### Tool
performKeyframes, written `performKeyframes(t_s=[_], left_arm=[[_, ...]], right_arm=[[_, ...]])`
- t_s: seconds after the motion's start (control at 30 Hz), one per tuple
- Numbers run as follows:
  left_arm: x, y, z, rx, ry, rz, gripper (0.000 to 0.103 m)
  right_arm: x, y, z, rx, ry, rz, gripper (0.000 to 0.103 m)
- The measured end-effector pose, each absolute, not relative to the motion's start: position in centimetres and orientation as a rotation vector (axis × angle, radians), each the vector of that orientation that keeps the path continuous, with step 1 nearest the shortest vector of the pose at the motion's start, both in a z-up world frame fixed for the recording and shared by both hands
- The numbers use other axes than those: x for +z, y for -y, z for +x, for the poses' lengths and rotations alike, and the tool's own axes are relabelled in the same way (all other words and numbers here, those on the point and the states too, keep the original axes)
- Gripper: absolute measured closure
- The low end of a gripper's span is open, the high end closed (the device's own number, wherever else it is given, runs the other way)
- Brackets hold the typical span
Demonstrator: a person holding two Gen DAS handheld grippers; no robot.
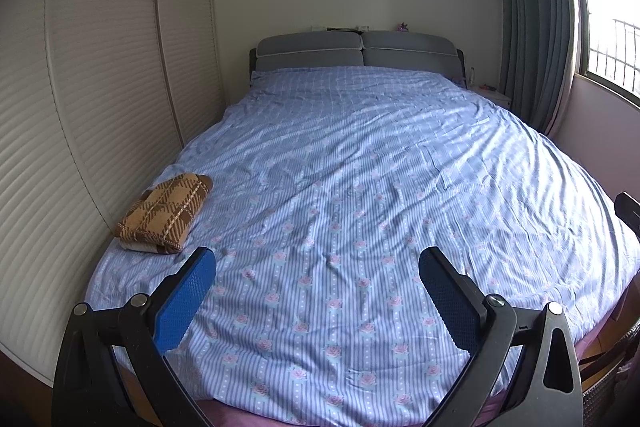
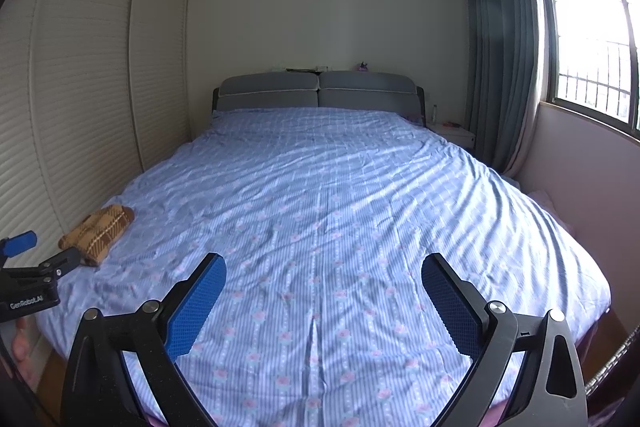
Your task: Fold small clothes
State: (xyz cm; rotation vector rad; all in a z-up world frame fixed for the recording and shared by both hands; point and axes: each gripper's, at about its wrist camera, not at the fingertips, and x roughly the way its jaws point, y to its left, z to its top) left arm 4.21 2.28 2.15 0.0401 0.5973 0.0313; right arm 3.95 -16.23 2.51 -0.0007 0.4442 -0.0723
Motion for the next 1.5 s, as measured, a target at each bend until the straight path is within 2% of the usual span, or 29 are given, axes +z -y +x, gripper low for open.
performKeyframes(t_s=[1.5], left_arm=[[2.1,-2.4,3.7,0.029,-0.601,0.045,0.0]], right_arm=[[2.48,16.5,3.75,-0.062,-0.453,0.015,0.004]])
